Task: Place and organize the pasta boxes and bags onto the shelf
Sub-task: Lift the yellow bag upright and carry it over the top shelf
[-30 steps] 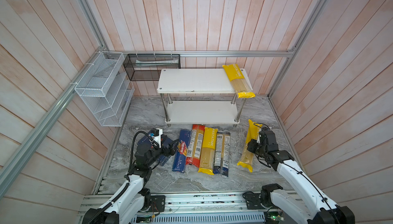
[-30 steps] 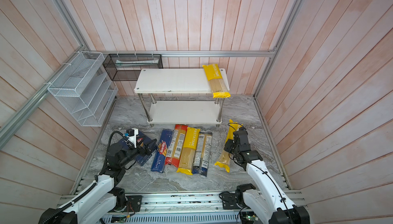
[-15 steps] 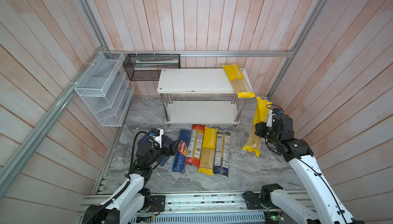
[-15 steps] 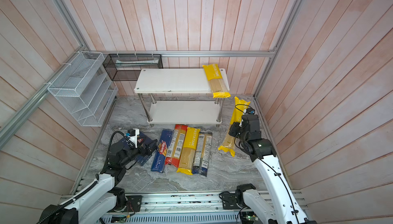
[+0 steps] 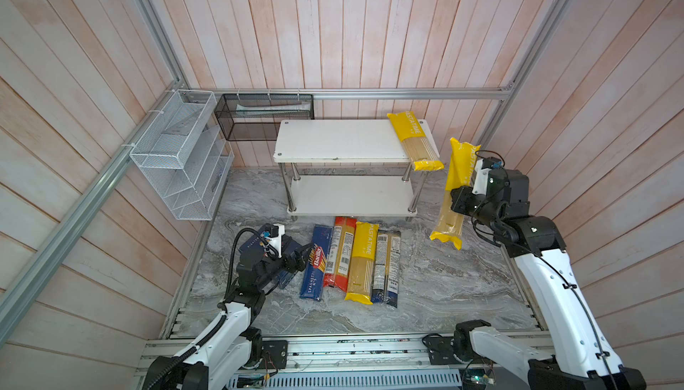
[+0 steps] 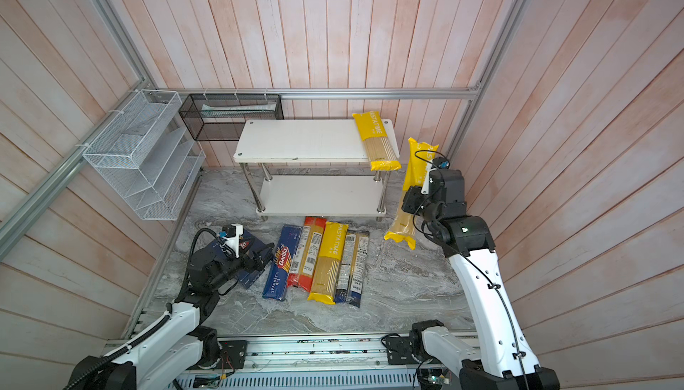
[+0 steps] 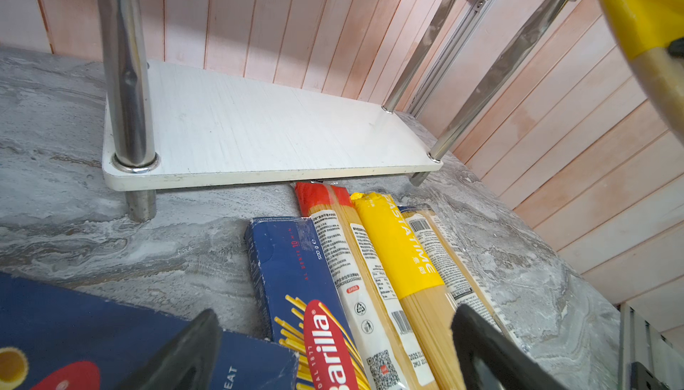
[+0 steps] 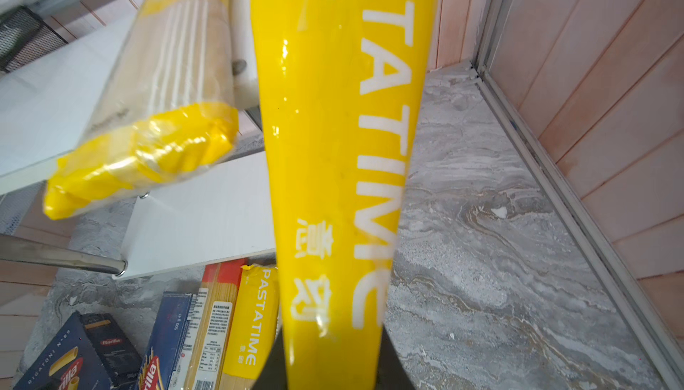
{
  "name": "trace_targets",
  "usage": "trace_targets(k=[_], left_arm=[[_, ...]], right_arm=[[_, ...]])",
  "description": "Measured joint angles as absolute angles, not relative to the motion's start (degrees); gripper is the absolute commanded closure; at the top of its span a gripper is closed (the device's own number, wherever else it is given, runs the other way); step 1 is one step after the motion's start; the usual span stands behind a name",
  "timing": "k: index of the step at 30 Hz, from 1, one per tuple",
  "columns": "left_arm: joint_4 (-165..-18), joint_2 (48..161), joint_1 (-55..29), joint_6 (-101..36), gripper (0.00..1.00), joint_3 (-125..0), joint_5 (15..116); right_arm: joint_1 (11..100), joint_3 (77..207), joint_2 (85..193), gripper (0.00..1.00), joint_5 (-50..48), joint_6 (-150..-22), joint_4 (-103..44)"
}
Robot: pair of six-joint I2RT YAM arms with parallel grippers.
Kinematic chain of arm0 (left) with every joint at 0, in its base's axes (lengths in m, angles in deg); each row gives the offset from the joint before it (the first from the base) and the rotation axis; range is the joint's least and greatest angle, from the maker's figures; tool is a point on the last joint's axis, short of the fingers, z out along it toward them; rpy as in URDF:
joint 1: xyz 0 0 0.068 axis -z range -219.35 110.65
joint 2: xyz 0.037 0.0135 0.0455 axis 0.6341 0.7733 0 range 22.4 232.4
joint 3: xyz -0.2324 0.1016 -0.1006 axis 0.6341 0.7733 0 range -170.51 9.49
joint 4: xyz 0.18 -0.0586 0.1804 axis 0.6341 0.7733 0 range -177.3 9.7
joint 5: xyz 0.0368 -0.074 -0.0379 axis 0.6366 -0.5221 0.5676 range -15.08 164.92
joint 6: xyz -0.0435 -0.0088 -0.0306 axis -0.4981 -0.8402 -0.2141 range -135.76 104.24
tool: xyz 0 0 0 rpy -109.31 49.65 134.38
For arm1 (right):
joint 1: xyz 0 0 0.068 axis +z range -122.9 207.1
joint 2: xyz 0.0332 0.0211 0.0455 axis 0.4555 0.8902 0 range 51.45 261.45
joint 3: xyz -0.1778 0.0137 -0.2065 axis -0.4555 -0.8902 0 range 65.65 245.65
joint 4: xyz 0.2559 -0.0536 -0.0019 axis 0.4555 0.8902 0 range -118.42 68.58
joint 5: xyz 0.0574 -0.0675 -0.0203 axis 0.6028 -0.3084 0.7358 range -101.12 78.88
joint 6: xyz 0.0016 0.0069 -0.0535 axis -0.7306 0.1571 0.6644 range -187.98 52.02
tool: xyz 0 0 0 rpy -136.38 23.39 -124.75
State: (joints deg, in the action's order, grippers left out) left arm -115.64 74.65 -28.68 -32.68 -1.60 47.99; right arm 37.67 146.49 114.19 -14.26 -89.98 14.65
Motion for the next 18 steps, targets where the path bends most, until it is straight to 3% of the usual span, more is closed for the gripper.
trace_targets(k=[18], left_arm=[[-115.66, 76.02, -28.41, -32.47, 0.0, -1.6, 48.66]], right_arm=[[43.54, 170.46, 126.82, 0.99, -11.05, -87.18, 17.25]])
